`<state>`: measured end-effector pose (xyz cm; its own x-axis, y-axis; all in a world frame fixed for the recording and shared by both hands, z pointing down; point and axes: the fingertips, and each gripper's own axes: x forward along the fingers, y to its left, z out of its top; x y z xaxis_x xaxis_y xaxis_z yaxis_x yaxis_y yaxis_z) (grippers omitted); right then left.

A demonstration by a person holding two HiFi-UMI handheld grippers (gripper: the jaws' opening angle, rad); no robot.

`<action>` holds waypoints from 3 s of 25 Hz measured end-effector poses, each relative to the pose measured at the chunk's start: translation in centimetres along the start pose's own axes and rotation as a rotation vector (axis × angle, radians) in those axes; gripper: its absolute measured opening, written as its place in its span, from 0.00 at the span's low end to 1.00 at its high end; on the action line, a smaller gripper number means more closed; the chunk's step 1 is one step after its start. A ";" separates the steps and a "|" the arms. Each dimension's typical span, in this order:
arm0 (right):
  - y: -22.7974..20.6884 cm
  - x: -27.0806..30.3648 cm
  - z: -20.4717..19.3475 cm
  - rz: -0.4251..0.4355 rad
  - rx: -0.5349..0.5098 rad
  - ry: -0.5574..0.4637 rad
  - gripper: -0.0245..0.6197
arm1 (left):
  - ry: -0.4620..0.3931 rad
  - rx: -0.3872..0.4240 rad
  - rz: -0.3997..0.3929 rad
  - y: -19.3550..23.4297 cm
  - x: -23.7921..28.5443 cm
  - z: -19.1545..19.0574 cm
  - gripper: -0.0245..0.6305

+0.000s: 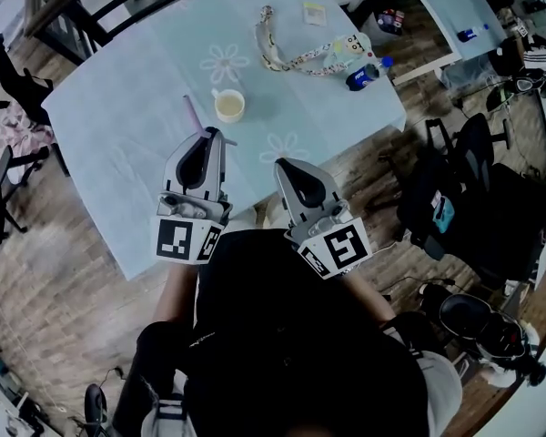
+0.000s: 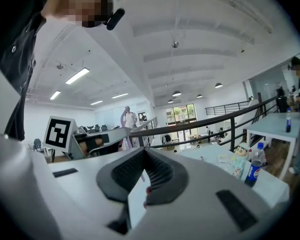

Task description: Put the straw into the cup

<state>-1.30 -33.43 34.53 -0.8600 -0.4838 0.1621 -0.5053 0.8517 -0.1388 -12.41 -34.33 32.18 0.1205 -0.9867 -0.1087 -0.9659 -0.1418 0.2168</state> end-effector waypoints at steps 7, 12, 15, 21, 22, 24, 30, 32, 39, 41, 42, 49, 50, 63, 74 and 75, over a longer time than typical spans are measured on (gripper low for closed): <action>-0.3 1.8 -0.2 0.044 -0.013 0.021 0.05 | 0.022 0.003 0.048 1.5 1.2 -1.5 0.08; -1.5 3.5 -0.4 0.117 0.001 0.044 0.05 | 0.025 0.004 0.108 2.8 2.9 -2.4 0.08; -2.2 4.8 -0.4 0.177 0.002 0.063 0.05 | 0.034 0.002 0.164 3.8 4.1 -3.0 0.08; -3.5 7.1 -0.4 0.306 -0.001 0.105 0.05 | 0.051 -0.012 0.278 5.4 5.9 -4.7 0.08; -3.7 7.4 -0.4 0.325 -0.002 0.113 0.05 | 0.057 -0.015 0.296 5.7 6.3 -5.1 0.08; -4.2 8.0 -0.6 0.362 -0.006 0.129 0.05 | 0.075 -0.022 0.331 6.2 6.8 -6.1 0.08; -6.6 9.5 -1.6 0.423 -0.010 0.178 0.05 | 0.101 -0.027 0.407 7.8 8.5 -8.5 0.08; -7.5 10.0 -2.0 0.431 -0.008 0.193 0.05 | 0.148 -0.050 0.445 8.6 8.7 -10.0 0.08; -9.6 11.5 -3.6 0.478 -0.020 0.245 0.05 | 0.140 -0.047 0.503 10.5 10.1 -13.5 0.08; -9.9 12.0 -3.9 0.485 -0.020 0.250 0.05 | 0.153 -0.054 0.526 11.3 10.0 -15.0 0.08; -10.1 12.1 -4.0 0.489 -0.019 0.255 0.05 | 0.163 -0.054 0.536 11.6 10.0 -15.7 0.08; -11.0 12.6 -5.3 0.526 -0.015 0.300 0.05 | 0.228 -0.074 0.587 12.8 10.3 -19.9 0.08; -11.2 12.7 -5.4 0.529 -0.013 0.301 0.05 | 0.237 -0.074 0.591 12.9 10.3 -20.3 0.08; -13.7 14.0 -6.1 0.508 0.009 0.310 0.05 | 0.326 -0.086 0.622 13.0 10.8 -24.5 0.08; -13.6 13.4 -6.5 0.510 0.021 0.317 0.05 | 0.352 -0.068 0.621 13.3 10.9 -25.4 0.08; -13.6 13.3 -6.5 0.508 0.021 0.317 0.05 | 0.354 -0.065 0.625 13.4 11.0 -25.4 0.08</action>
<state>-5.38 -50.14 44.95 -0.9329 0.0693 0.3535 -0.0406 0.9548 -0.2944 -18.16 -49.04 58.55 -0.3727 -0.8499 0.3726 -0.8643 0.4641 0.1940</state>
